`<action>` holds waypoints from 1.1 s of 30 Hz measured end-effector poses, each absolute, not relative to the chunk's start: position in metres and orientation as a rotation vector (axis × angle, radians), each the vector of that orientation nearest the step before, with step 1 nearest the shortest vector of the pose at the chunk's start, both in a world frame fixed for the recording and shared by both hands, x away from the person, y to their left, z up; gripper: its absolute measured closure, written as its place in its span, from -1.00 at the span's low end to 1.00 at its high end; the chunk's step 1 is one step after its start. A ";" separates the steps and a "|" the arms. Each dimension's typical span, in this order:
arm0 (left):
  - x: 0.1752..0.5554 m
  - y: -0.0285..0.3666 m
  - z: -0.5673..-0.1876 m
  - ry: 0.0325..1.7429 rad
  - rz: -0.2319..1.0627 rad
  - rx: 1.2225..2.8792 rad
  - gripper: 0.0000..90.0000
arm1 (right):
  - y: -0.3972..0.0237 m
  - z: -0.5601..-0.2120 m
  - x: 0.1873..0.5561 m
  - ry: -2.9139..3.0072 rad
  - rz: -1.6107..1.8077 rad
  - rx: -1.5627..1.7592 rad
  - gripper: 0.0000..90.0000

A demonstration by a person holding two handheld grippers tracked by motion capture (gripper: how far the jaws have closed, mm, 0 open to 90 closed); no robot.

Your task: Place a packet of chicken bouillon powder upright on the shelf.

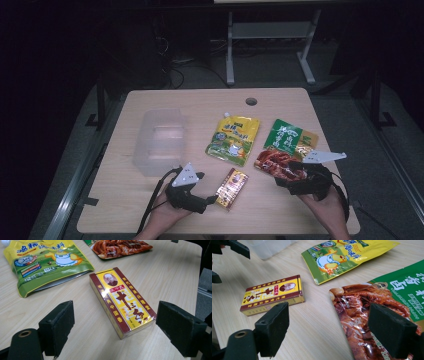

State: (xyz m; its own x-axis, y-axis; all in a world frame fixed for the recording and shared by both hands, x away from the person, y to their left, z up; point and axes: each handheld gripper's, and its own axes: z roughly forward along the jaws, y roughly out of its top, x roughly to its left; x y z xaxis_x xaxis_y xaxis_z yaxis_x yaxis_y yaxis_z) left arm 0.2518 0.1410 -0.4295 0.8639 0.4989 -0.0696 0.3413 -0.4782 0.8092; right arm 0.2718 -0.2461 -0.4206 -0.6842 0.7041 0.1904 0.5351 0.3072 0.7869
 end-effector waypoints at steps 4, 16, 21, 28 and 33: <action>0.251 0.142 -0.429 0.608 0.219 2.115 -0.67 | -0.246 -0.420 0.272 2.379 1.320 1.145 -0.63; 0.251 0.146 -0.425 0.611 0.229 2.098 -0.67 | -0.241 -0.418 0.272 2.361 1.324 1.149 -0.64; 0.251 0.145 -0.424 0.609 0.233 2.096 -0.66 | -0.239 -0.418 0.273 2.355 1.331 1.148 -0.65; 0.251 0.141 -0.422 0.603 0.219 2.097 -0.56 | -0.237 -0.417 0.276 2.349 1.351 1.177 -0.69; 0.252 0.138 -0.419 0.588 0.212 2.104 -0.54 | -0.236 -0.414 0.277 2.347 1.345 1.178 -0.69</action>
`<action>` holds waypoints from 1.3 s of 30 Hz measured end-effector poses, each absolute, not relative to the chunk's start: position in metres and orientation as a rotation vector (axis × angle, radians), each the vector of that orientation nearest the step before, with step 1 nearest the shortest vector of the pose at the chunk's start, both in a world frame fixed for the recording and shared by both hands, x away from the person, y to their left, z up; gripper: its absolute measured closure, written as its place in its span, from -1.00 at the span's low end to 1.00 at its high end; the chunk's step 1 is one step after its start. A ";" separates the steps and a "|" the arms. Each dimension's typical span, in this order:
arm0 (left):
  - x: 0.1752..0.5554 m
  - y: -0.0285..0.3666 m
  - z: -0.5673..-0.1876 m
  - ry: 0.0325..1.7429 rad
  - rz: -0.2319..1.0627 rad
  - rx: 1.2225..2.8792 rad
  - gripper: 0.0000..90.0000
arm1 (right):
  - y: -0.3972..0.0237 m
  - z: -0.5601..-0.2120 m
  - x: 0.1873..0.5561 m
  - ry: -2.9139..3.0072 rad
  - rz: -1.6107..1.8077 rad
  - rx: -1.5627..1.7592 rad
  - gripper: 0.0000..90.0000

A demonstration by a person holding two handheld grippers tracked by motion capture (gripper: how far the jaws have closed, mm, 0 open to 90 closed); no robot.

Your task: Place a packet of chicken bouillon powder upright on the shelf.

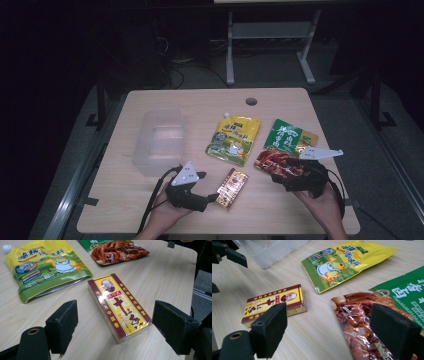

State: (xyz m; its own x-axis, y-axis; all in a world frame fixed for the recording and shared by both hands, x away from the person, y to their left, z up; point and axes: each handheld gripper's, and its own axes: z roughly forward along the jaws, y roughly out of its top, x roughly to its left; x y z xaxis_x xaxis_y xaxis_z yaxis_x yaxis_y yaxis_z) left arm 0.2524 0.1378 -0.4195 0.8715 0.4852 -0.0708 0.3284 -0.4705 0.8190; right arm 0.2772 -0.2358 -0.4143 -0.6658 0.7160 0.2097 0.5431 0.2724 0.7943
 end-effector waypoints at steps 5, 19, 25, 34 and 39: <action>0.258 0.133 -0.416 0.573 0.195 2.106 -0.51 | -0.235 -0.406 0.283 2.333 1.357 1.202 -0.69; 0.282 0.118 -0.405 0.599 0.190 2.091 -0.31 | -0.223 -0.386 0.318 2.390 1.310 1.230 -0.69; 0.300 0.112 -0.405 0.624 0.202 2.100 -0.21 | -0.216 -0.372 0.336 2.412 1.282 1.208 -0.69; 0.311 0.107 -0.407 0.656 0.200 2.108 -0.14 | -0.205 -0.359 0.359 2.451 1.244 1.202 -0.69; 0.316 0.104 -0.400 0.646 0.213 2.102 -0.11 | -0.201 -0.350 0.369 2.453 1.232 1.194 -0.69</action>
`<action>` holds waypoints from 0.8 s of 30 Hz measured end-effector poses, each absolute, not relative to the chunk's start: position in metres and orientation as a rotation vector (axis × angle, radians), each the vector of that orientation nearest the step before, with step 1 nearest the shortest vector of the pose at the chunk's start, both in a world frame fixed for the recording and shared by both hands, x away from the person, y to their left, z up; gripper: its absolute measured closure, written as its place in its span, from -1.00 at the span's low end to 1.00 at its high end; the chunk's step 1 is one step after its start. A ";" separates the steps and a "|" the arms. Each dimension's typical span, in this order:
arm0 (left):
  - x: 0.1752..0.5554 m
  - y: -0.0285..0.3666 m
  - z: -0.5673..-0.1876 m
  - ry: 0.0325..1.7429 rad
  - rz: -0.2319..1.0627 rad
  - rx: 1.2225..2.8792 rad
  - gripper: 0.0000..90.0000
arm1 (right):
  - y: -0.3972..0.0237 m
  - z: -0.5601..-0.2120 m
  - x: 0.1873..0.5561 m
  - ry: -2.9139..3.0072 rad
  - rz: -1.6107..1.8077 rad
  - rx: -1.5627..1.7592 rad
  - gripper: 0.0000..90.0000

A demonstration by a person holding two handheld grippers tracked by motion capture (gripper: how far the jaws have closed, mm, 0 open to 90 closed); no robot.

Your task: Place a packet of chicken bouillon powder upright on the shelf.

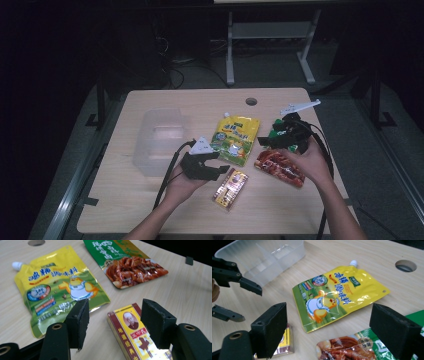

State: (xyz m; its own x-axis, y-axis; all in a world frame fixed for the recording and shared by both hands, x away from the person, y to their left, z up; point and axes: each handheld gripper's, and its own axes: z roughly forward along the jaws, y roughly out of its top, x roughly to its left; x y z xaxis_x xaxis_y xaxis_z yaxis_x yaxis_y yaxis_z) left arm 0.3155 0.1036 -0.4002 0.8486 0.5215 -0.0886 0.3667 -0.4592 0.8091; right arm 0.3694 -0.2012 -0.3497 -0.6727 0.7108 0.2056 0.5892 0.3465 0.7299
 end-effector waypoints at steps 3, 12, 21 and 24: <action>0.318 0.103 -0.398 0.643 0.216 2.098 -0.10 | -0.201 -0.348 0.374 2.457 1.229 1.190 -0.69; 0.336 0.098 -0.396 0.669 0.231 2.110 0.00 | -0.192 -0.341 0.392 2.469 1.211 1.201 -0.69; 0.358 0.090 -0.404 0.723 0.256 2.141 0.22 | -0.179 -0.346 0.420 2.472 1.149 1.269 -0.67; 0.366 0.086 -0.409 0.747 0.272 2.163 0.32 | -0.175 -0.350 0.431 2.474 1.124 1.274 -0.66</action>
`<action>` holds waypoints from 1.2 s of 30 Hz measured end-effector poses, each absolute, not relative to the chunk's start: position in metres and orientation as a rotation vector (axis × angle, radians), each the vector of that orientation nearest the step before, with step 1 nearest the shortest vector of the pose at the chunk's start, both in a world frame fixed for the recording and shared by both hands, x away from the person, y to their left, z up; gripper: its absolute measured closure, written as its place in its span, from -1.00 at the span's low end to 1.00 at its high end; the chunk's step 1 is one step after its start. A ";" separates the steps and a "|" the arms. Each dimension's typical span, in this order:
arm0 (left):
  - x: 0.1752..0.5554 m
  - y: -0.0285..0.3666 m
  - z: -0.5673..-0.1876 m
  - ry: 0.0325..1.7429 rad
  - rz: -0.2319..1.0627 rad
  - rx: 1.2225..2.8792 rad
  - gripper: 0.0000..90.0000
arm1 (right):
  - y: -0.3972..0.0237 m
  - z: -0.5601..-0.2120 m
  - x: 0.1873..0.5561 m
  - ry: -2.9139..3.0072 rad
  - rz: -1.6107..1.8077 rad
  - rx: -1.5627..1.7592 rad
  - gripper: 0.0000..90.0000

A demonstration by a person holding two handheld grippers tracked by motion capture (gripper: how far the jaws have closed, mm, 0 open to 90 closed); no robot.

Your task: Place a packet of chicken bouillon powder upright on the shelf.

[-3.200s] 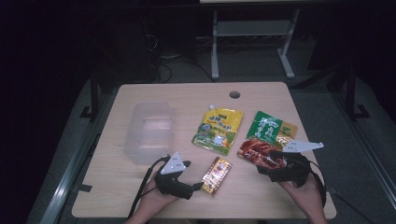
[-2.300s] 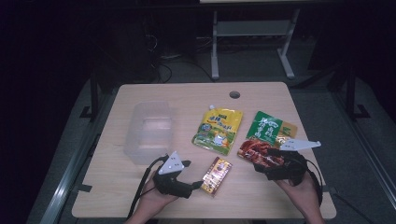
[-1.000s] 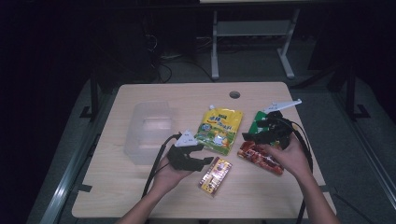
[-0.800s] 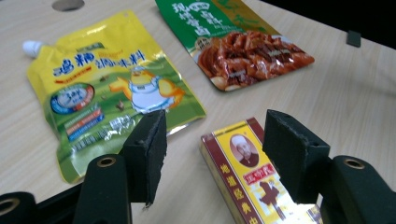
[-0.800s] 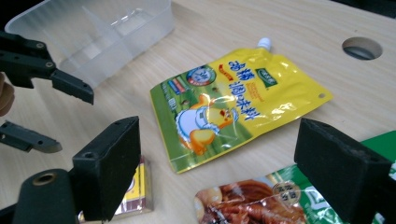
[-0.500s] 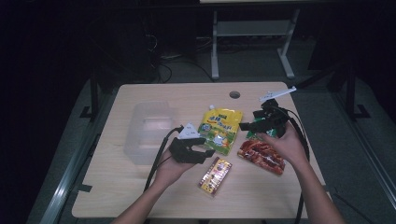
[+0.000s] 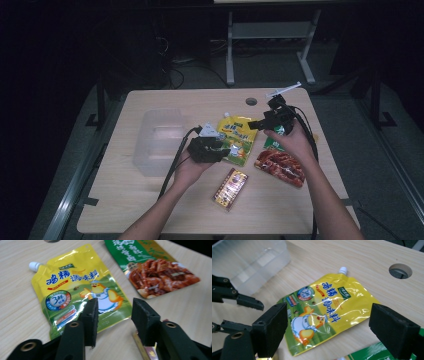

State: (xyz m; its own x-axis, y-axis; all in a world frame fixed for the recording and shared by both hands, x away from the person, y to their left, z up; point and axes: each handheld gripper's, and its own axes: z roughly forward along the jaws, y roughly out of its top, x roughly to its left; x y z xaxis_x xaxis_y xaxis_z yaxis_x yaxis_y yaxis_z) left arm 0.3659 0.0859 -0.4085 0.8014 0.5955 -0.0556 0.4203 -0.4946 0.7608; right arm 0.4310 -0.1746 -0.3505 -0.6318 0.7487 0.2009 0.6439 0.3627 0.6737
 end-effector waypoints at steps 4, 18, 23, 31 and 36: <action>0.376 0.082 -0.418 0.793 0.283 2.181 0.53 | -0.170 -0.362 0.443 2.478 1.073 1.318 -0.64; 0.393 0.072 -0.443 0.885 0.298 2.274 0.81 | -0.167 -0.402 0.475 2.487 1.011 1.467 -0.55; 0.394 0.071 -0.444 0.892 0.297 2.297 0.81 | -0.169 -0.414 0.482 2.486 0.987 1.516 -0.52; 0.393 0.068 -0.446 0.894 0.304 2.296 0.82 | -0.174 -0.431 0.491 2.487 0.977 1.624 -0.50; 0.394 0.066 -0.445 0.891 0.306 2.308 0.82 | -0.175 -0.438 0.494 2.491 0.978 1.662 -0.49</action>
